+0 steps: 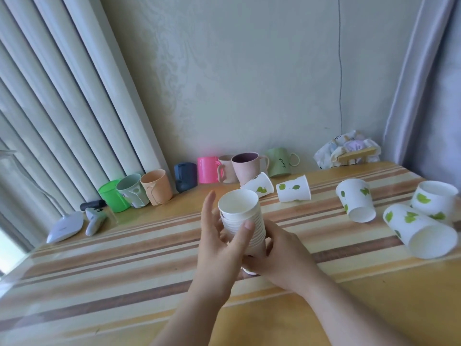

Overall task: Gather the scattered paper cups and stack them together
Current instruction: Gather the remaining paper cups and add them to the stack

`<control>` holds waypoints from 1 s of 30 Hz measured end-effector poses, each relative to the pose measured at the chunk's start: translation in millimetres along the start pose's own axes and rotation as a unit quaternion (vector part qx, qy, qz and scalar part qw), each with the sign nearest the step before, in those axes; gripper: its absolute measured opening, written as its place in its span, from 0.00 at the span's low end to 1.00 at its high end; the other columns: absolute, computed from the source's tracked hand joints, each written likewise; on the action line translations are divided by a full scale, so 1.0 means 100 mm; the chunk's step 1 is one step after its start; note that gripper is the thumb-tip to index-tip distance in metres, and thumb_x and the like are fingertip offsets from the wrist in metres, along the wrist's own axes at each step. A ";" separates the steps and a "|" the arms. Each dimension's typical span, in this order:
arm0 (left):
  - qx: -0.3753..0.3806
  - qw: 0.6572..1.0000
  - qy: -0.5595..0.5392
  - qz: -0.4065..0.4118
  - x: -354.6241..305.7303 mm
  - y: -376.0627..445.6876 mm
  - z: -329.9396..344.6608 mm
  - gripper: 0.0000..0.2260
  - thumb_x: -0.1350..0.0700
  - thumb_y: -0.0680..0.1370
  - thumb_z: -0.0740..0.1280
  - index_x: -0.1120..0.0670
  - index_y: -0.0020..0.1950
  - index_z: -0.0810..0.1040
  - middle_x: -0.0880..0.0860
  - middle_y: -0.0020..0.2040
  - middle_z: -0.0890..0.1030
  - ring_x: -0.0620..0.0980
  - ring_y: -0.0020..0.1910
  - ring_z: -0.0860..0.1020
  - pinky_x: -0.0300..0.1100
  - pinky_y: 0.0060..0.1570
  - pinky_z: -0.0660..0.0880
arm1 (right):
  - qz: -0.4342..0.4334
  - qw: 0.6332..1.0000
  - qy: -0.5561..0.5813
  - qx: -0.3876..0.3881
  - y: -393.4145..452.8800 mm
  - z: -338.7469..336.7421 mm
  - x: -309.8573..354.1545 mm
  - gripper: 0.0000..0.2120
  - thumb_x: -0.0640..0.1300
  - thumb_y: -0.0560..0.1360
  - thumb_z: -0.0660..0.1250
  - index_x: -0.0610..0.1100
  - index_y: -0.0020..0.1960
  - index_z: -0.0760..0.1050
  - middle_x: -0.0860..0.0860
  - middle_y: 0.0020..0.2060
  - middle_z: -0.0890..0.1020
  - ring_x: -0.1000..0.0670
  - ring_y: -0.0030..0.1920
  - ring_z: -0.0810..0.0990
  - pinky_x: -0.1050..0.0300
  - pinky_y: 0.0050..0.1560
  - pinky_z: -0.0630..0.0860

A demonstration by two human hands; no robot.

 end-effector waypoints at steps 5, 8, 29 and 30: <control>0.095 0.985 0.097 -0.108 0.19 0.02 -0.07 0.29 0.47 0.72 0.84 0.47 0.70 0.77 0.48 0.59 0.88 0.50 0.60 0.86 0.50 0.53 0.86 | -0.007 1.000 0.006 0.001 -0.01 0.00 0.01 0.31 0.66 0.61 0.78 0.66 0.63 0.77 0.66 0.49 0.87 0.60 0.49 0.86 0.51 0.53 0.84; 0.108 0.982 0.125 -0.095 0.24 0.07 -0.21 0.22 0.48 0.72 0.84 0.48 0.64 0.83 0.49 0.57 0.90 0.49 0.58 0.87 0.52 0.59 0.84 | -0.017 0.999 0.006 0.027 0.00 0.00 0.00 0.34 0.64 0.63 0.80 0.69 0.68 0.75 0.69 0.53 0.86 0.59 0.47 0.86 0.51 0.53 0.84; -0.003 0.975 0.218 -0.048 0.43 0.12 -0.51 0.26 0.43 0.67 0.82 0.41 0.61 0.78 0.40 0.54 0.85 0.41 0.54 0.82 0.48 0.55 0.81 | 0.248 0.882 0.349 -0.197 0.53 -0.37 -0.26 0.18 0.35 0.79 0.71 0.45 0.67 0.75 0.44 0.49 0.77 0.43 0.47 0.83 0.56 0.37 0.81; -0.003 0.975 0.215 -0.047 0.44 0.12 -0.51 0.27 0.42 0.67 0.82 0.41 0.62 0.77 0.40 0.54 0.85 0.42 0.54 0.82 0.48 0.56 0.81 | 0.257 0.878 0.339 -0.219 0.62 -0.45 -0.28 0.24 0.37 0.78 0.72 0.46 0.72 0.72 0.43 0.55 0.77 0.42 0.52 0.83 0.58 0.32 0.82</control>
Point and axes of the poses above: each hand's wrist, its own y-axis towards the middle knuckle, its own z-axis out of the palm, x = y × z, the point moved 2 cm from there along y, towards the middle knuckle
